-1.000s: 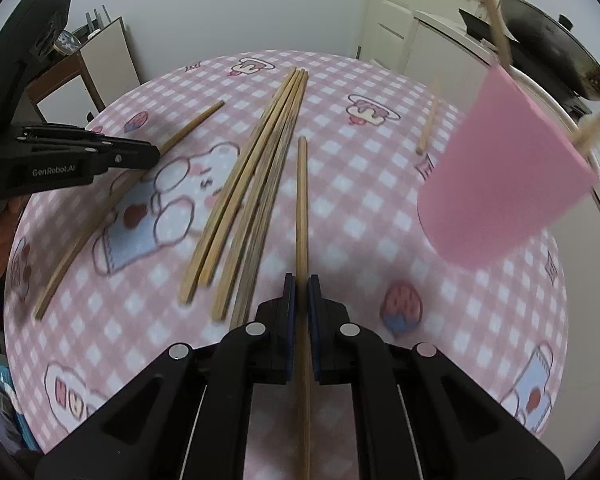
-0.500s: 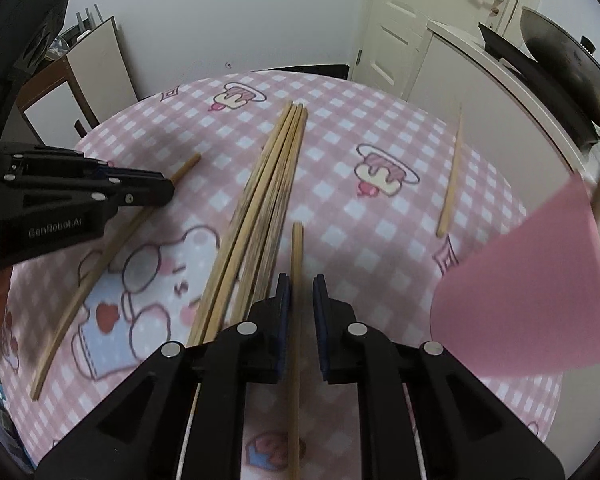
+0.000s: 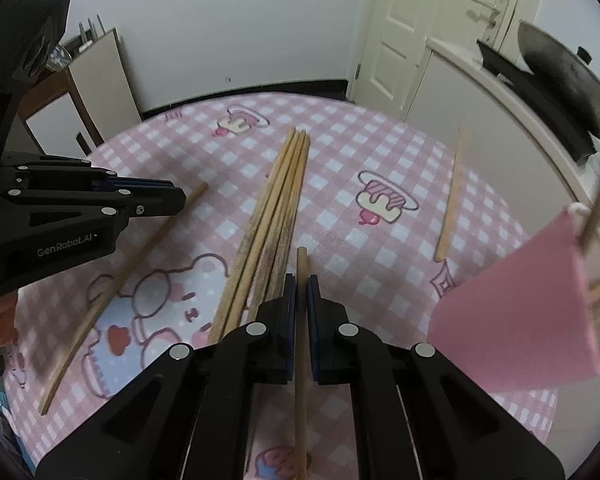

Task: Organize utensils
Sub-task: 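Lift both held chopsticks upright and carry them above the pink cup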

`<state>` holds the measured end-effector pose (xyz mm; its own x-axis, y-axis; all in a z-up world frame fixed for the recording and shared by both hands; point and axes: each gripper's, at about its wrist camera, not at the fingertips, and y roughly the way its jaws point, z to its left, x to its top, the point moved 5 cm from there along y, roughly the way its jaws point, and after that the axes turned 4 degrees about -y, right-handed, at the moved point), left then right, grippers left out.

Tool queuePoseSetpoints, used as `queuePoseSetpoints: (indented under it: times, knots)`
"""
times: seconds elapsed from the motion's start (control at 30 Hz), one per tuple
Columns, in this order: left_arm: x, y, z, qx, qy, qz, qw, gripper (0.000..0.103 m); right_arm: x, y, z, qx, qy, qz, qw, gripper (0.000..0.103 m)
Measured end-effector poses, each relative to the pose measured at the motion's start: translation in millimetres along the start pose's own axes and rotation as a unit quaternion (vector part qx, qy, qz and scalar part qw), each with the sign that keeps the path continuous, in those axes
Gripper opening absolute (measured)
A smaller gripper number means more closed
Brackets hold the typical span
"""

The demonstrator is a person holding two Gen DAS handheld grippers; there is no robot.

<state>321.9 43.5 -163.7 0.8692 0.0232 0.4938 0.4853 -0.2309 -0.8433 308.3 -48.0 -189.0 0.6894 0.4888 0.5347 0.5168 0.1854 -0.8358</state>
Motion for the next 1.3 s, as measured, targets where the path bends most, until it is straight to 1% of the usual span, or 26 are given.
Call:
queuePoseSetpoints:
  times: [0.07,0.27,0.33,0.37,0.4,0.5,0.6,0.7,0.77,0.8,0.83,0.9,0.97,1.03,1.1,1.2,1.23,1.27,1.3]
  knots:
    - [1.4,-16.5,-4.1,-0.002,0.004,-0.019,0.9998,0.008,-0.3,-13.8,1.6,-0.001,-0.001,-0.015,1.000,0.004]
    - [4.6,-72.0,-21.6,-0.023,0.023,-0.073,0.9968,0.008,3.9,-71.5,3.9,0.000,0.001,-0.082,0.997,0.004]
    - [4.0,-81.7,-26.0,-0.014,0.033,-0.078,0.9963,0.008,5.1,-90.9,4.5,-0.001,0.000,-0.100,0.995,0.004]
    - [3.3,-82.2,-27.6,-0.008,0.040,-0.073,0.9965,0.008,5.9,-97.6,5.3,-0.003,-0.001,-0.106,0.994,0.004]
    - [2.5,-79.0,-28.7,-0.005,0.044,-0.060,0.9972,0.008,6.5,-101.8,6.5,-0.004,-0.003,-0.108,0.994,0.004]
    - [-2.5,-59.4,-25.0,0.006,0.036,-0.020,0.9992,0.008,6.3,-111.6,8.7,-0.009,-0.006,-0.112,0.994,0.004]
    - [-10.8,-44.1,-15.6,0.024,0.030,0.000,0.9993,0.009,2.2,-109.8,10.7,-0.008,-0.006,-0.110,0.994,0.004]
    - [-14.2,-34.2,-8.2,0.035,0.023,0.009,0.9991,0.009,0.6,-104.6,11.3,-0.007,-0.006,-0.105,0.994,0.004]
    - [-14.4,-27.8,-3.8,0.036,0.014,0.018,0.9991,0.024,0.7,-102.4,10.1,-0.005,-0.007,-0.104,0.995,0.004]
    - [-13.2,-25.3,-1.1,0.034,0.003,0.017,0.9993,0.041,1.3,-101.1,9.3,-0.004,-0.006,-0.104,0.995,0.004]
    - [-12.2,-24.2,0.7,0.034,-0.003,0.013,0.9993,0.048,0.8,-101.1,9.4,-0.003,-0.005,-0.105,0.994,0.004]
    - [-11.1,-19.4,1.7,0.042,-0.001,0.009,0.9991,0.048,1.1,-97.6,8.2,-0.001,-0.005,-0.105,0.994,0.004]
    - [-12.0,-10.1,1.4,0.039,0.002,0.022,0.9990,0.048,-0.1,-96.9,9.7,0.001,-0.006,-0.103,0.995,0.004]
    - [-13.7,1.8,1.7,0.043,0.006,0.038,0.9984,0.039,-0.8,-93.8,9.4,0.002,-0.006,-0.101,0.995,0.004]
    - [-15.1,11.8,0.2,0.044,0.007,0.050,0.9977,0.036,-1.1,-91.5,8.5,0.004,-0.006,-0.101,0.995,0.004]
    - [-12.9,16.1,-3.4,0.058,0.021,0.047,0.9970,0.036,-0.8,-90.2,7.2,0.005,-0.006,-0.099,0.995,0.004]
    - [-11.9,16.8,-4.6,0.061,0.023,0.048,0.9967,0.032,-0.4,-90.1,7.1,0.005,-0.006,-0.099,0.995,0.004]
    - [-10.9,18.0,-5.5,0.066,0.028,0.048,0.9962,0.026,0.1,-90.3,6.7,0.005,-0.006,-0.099,0.995,0.004]
    - [-9.8,19.1,-6.6,0.072,0.035,0.047,0.9956,0.013,0.5,-90.9,6.1,0.005,-0.005,-0.100,0.995,0.004]
